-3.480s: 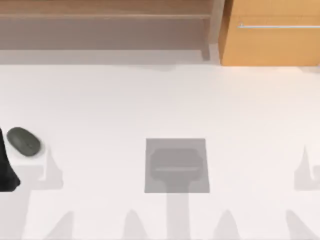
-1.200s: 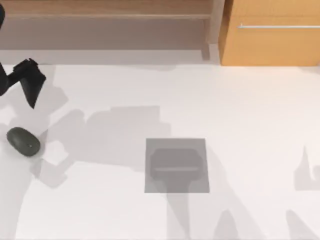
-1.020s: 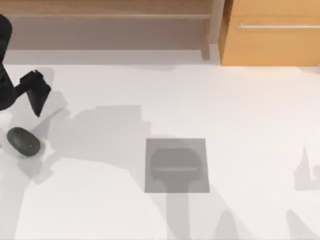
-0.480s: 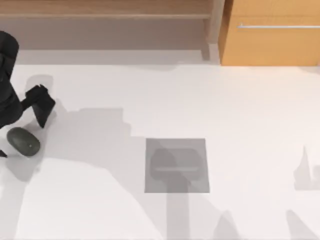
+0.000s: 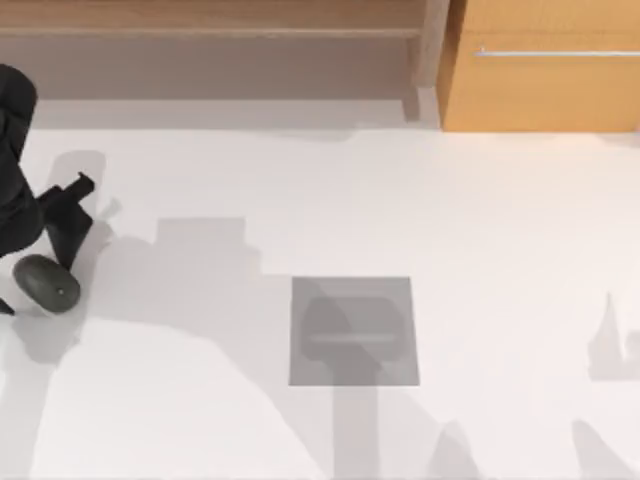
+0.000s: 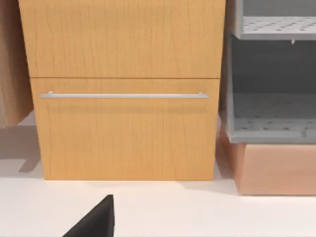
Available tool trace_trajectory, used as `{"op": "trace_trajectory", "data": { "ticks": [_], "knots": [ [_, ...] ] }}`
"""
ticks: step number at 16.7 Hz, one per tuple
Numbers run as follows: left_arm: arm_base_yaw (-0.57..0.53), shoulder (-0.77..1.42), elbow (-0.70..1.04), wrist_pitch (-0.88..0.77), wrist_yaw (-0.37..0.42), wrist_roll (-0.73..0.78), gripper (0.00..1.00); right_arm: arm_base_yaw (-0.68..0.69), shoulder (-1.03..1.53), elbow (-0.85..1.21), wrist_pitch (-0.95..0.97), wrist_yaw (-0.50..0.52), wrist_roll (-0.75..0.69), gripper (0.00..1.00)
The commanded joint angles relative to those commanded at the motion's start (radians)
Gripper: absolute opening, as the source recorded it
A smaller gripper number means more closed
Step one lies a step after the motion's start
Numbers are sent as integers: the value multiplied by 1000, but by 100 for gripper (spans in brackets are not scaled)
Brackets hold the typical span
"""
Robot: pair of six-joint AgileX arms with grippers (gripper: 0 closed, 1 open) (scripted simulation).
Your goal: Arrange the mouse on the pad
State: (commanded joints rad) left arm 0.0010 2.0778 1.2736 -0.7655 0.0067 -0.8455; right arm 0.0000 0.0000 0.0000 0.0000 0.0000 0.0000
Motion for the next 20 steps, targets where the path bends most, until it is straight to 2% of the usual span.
{"op": "trace_trajectory", "data": {
  "ticks": [5, 6, 13, 17, 20],
  "knots": [
    [0, 0, 0, 0, 0, 0, 2, 0, 0, 0, 0, 0, 0, 100],
    [0, 0, 0, 0, 0, 0, 0, 0, 0, 0, 0, 0, 0, 100],
    [0, 0, 0, 0, 0, 0, 0, 0, 0, 0, 0, 0, 0, 100],
    [4, -56, 41, -81, -19, 18, 0, 0, 0, 0, 0, 0, 0, 100],
    [4, -91, 119, -206, -20, 15, 0, 0, 0, 0, 0, 0, 0, 100]
  ]
}}
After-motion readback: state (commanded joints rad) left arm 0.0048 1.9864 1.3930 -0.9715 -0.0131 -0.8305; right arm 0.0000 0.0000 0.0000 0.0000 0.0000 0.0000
